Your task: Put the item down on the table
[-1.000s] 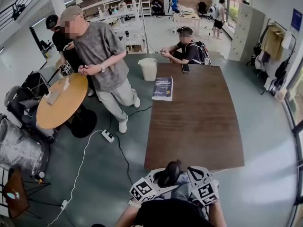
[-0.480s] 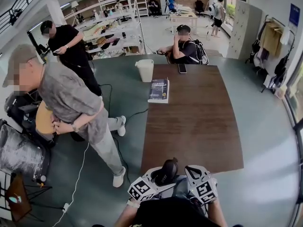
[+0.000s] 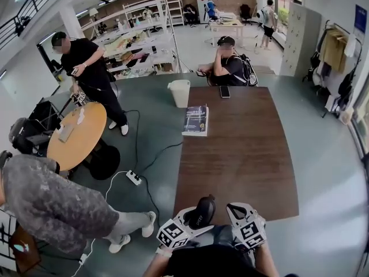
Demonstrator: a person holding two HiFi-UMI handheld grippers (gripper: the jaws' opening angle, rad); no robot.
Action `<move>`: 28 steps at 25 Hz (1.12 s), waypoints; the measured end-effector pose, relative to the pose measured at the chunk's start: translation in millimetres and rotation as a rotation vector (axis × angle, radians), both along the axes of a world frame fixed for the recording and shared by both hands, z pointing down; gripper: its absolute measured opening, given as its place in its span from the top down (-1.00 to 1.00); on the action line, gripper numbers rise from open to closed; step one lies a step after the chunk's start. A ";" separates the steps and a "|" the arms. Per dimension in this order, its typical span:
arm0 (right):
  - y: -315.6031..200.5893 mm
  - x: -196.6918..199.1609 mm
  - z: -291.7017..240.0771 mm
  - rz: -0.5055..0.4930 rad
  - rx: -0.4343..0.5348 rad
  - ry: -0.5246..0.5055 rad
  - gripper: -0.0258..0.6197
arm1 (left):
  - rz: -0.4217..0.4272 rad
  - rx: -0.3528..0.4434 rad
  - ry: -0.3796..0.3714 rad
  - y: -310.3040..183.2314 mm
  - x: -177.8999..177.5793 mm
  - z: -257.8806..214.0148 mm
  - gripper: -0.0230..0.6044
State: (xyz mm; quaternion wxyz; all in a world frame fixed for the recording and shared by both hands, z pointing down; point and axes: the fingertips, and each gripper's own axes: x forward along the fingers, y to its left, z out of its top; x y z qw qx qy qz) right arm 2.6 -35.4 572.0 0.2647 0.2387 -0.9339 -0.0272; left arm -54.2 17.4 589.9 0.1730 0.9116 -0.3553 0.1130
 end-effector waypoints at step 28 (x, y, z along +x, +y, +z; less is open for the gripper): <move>-93.9 38.4 -0.2 0.182 -0.018 0.040 0.96 | 0.128 0.004 0.065 -111.6 14.7 -5.5 -0.27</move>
